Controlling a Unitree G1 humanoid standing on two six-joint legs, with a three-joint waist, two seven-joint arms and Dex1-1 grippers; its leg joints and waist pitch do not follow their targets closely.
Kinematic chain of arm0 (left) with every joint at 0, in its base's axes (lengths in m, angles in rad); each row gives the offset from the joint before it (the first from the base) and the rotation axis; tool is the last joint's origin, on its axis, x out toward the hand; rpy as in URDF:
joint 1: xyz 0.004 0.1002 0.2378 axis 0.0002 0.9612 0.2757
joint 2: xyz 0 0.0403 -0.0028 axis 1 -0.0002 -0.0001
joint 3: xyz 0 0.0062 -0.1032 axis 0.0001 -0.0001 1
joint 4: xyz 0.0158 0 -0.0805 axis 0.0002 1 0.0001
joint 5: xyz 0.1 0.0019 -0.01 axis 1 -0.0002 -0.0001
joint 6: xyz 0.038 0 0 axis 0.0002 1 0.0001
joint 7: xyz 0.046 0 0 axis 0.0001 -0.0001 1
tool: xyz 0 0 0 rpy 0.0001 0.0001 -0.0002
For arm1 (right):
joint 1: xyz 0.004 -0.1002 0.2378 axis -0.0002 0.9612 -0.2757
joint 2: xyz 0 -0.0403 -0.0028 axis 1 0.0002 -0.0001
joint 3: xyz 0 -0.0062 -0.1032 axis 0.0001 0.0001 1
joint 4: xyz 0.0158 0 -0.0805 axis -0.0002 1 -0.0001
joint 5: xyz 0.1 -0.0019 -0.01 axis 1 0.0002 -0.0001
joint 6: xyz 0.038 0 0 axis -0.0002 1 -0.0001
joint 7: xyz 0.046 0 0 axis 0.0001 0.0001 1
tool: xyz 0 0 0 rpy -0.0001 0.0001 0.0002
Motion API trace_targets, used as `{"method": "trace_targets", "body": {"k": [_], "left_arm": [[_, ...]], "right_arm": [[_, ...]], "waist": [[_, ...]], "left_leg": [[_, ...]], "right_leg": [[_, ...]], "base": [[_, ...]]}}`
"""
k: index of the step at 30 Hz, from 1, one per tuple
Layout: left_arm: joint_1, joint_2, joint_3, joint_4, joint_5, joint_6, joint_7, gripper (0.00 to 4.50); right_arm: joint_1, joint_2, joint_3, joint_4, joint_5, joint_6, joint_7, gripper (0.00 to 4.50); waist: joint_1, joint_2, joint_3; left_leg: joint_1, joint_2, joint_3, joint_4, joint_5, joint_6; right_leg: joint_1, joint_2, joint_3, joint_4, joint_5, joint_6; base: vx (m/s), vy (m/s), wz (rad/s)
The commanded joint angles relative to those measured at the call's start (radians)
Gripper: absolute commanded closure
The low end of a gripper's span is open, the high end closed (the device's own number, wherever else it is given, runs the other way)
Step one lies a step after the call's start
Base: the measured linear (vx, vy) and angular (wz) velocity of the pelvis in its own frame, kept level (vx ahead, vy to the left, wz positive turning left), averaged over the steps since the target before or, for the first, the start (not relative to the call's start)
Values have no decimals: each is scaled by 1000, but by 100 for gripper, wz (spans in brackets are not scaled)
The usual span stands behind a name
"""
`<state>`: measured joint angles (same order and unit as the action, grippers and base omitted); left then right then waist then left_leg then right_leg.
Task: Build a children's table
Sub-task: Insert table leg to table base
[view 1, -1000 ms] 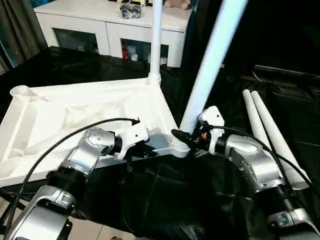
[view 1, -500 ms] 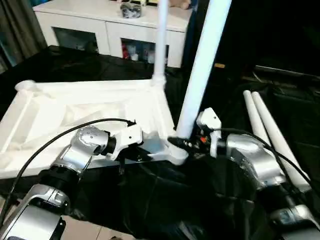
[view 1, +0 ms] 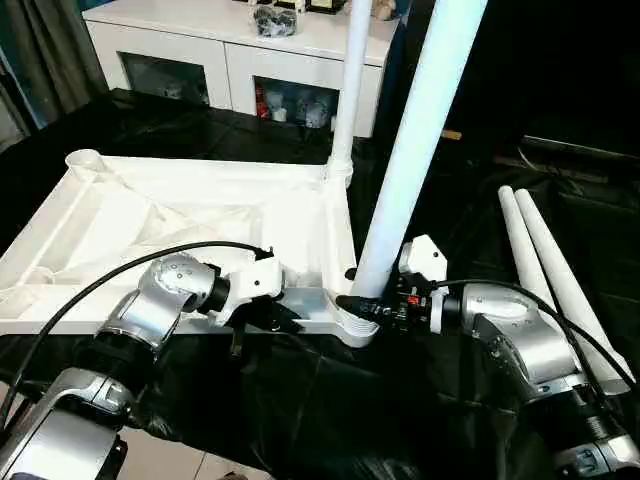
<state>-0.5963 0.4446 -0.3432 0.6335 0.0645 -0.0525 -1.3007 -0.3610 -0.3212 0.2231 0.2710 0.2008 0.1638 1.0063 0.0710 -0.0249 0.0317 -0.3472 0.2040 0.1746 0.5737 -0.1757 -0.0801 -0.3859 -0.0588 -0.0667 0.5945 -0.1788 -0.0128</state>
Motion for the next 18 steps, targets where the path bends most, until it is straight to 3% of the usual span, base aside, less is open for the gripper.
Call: {"method": "trace_targets", "body": {"k": [1, 2, 3, 4, 5, 6, 7, 8, 9, 10, 11, 12, 13, 14, 15, 16, 17, 18], "left_arm": [[-44, -39, 17, -12, 1, 9, 83, 450], [-53, -58, 30, 0, 8, 36, 140, 450], [-65, -88, 47, 8, 16, 80, 218, 450], [-66, -91, 49, 8, 17, 84, 225, 450], [-76, -117, 61, 12, 24, 115, 288, 450], [-82, -144, 71, 10, 28, 147, 341, 450], [-82, -144, 71, 10, 28, 147, 341, 450], [-85, -165, 74, 6, 32, 165, 376, 450], [-84, -195, 74, -6, 39, 191, 417, 450], [-80, -223, 71, -21, 46, 213, 449, 450], [-79, -232, 70, -25, 48, 219, 459, 450], [-72, -264, 62, -41, 57, 242, 492, 450], [-66, -278, 53, -49, 67, 249, 501, 450], [-61, -290, 45, -54, 76, 255, 510, 450], [-59, -294, 43, -54, 79, 257, 513, 450], [-60, -299, 37, -53, 86, 260, 520, 450], [-62, -301, 34, -48, 90, 259, 526, 450], [-68, -299, 31, -38, 99, 257, 535, 450]], "right_arm": [[39, 25, 82, 105, -70, 39, -30, 262], [17, 49, 56, 153, -91, 30, -117, 262], [-16, 85, 17, 219, -106, 36, -234, 262], [-19, 88, 13, 225, -107, 36, -246, 262], [-46, 116, -18, 278, -115, 46, -336, 262], [-71, 141, -44, 325, -120, 57, -416, 262], [-71, 141, -44, 325, -120, 57, -416, 262], [-89, 157, -59, 358, -120, 69, -466, 262], [-114, 178, -77, 405, -120, 85, -532, 262], [-138, 198, -94, 449, -115, 99, -584, 262], [-144, 203, -98, 462, -115, 101, -597, 262], [-169, 224, -106, 507, -115, 104, -640, 262], [-179, 237, -109, 525, -110, 103, -653, 262], [-189, 250, -109, 539, -106, 100, -661, 262], [-193, 255, -109, 544, -105, 99, -664, 262], [-201, 269, -114, 557, -107, 92, -670, 262], [-208, 281, -119, 565, -107, 87, -672, 262], [-213, 298, -119, 567, -112, 83, -672, 262]], "waist": [[-3, 9, -31], [-5, 8, -27], [-14, 6, -22], [-21, 6, -17], [-26, 6, -15], [-36, 15, -11], [-47, 22, -10], [-55, 39, -13], [-49, 61, -11], [-3, 55, 0], [-3, 55, 0], [-15, -27, -34], [-2, -13, -19], [26, -15, -34], [26, -5, -31], [25, -2, -33], [23, 3, -31], [16, 5, -26]], "left_leg": [[15, 32, -18, -79, -419, -16], [17, 31, -20, -79, -436, -17], [26, 25, -23, -73, -477, -27], [31, 23, -26, -70, -501, -34], [38, 19, -29, -65, -524, -39], [53, 14, -36, -55, -569, -40], [61, 20, -41, -58, -610, -39], [43, 35, -56, -80, -668, -31], [-24, 88, -77, -163, -819, -43], [-63, 90, -41, -222, -928, -37], [-63, 90, -41, -222, -928, -37], [77, 8, -9, -66, -609, -39], [59, -3, -25, 2, -452, -14], [-15, 16, -35, -25, -156, 19], [-34, 23, -31, -63, -93, -4], [-32, 23, -31, -73, -101, -20], [-24, 23, -30, -78, -144, -29], [-5, 20, -28, -81, -309, -39]], "right_leg": [[15, -87, 48, -101, -514, -130], [12, -88, 46, -108, -570, -111], [0, -88, 36, -121, -679, -79], [-5, -88, 28, -127, -725, -64], [-9, -87, 15, -140, -775, -42], [-11, -88, -16, -166, -833, -5], [-4, -82, -40, -174, -806, 0], [37, -75, -74, -167, -703, 9], [116, -68, -53, -8, -417, -47], [113, -38, -36, 93, -197, -55], [113, -38, -36, 93, -197, -55], [-16, -111, 47, -60, -582, -88], [-15, -174, 56, -117, -761, -91], [58, -177, 83, -104, -756, -52], [55, -125, 49, -81, -585, -66], [55, -104, 42, -70, -490, -75], [46, -93, 40, -67, -442, -86], [34, -92, 44, -72, -471, -111]], "base": [[0, 0, 0], [0, 0, 0], [0, 0, 0], [0, 0, 0], [-78, 8, -8], [-107, 35, -15], [-107, 35, -15], [-68, 66, -17], [-87, 67, -17], [-89, 26, 6], [-78, -13, 15], [54, -113, 16], [56, -72, -8], [91, -93, -20], [46, -27, -23], [46, -27, -23], [0, 0, 0], [0, 0, 0]]}}
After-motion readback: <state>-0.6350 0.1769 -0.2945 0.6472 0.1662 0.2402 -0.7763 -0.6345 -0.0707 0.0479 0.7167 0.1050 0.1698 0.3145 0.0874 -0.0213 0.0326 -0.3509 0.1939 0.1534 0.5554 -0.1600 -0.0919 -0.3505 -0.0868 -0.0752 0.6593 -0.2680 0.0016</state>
